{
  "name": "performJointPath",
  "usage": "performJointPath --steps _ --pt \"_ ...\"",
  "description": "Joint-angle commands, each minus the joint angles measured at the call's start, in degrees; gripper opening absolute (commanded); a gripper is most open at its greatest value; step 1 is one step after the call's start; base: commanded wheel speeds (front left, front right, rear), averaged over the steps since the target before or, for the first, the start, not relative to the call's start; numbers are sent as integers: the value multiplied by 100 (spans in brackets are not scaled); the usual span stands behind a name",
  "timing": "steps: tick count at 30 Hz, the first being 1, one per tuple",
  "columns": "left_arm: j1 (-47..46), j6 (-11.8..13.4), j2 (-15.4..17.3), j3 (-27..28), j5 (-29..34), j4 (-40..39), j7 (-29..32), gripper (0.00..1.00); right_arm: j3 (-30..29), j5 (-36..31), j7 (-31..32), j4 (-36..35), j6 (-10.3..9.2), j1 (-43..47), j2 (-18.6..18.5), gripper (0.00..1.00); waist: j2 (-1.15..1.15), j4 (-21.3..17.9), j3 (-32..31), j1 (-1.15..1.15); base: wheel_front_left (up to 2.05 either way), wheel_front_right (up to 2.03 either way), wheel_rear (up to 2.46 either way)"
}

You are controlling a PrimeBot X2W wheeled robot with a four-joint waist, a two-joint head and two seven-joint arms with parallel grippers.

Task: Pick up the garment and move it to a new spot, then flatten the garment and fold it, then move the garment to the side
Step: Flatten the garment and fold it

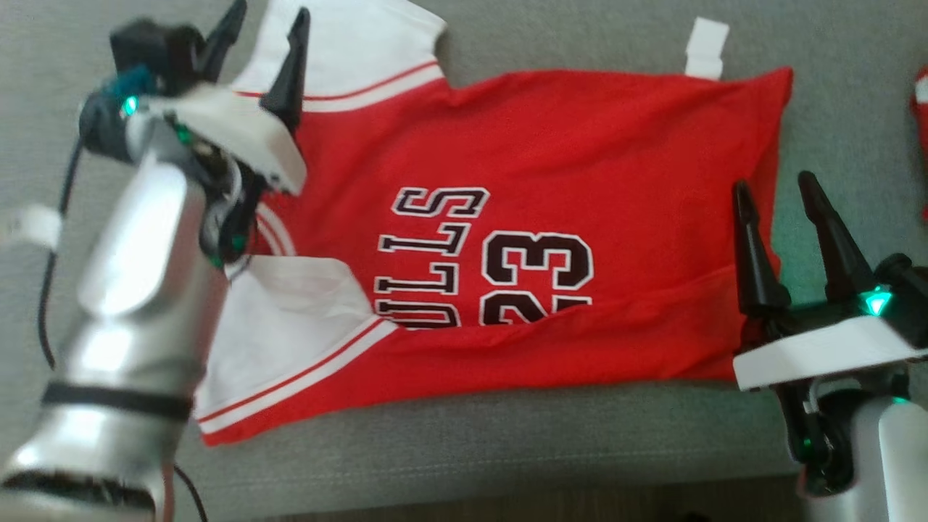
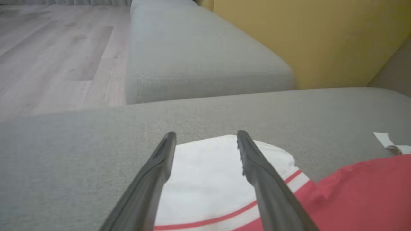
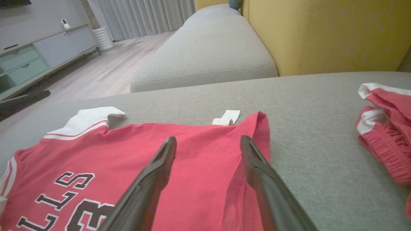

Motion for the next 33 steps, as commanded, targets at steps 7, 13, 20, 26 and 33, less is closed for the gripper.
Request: performJointPath --steps 7,13,20,26,33 --pt "-1302 -229 133 125 -133 1481 129 100 282 129 -175 -38 20 -264 -44 100 0 -424 497 -2 0 0 0" --pt "-1862 -304 97 -47 -104 2654 612 100 281 185 -228 73 20 -267 -44 100 0 -466 557 -2 0 0 0" --pt "-2123 -397 3 -443 51 3287 1230 0 186 212 -190 174 20 -350 -44 100 0 -402 463 -2 0 0 0" --pt "-2193 -350 25 -521 105 3394 697 0 117 142 -72 365 20 -685 -45 100 0 -387 385 -2 0 0 0" --pt "-2290 -381 -94 -486 -12 3376 33 0 -31 172 331 1132 20 -1730 -333 100 0 -229 347 -2 0 0 0"
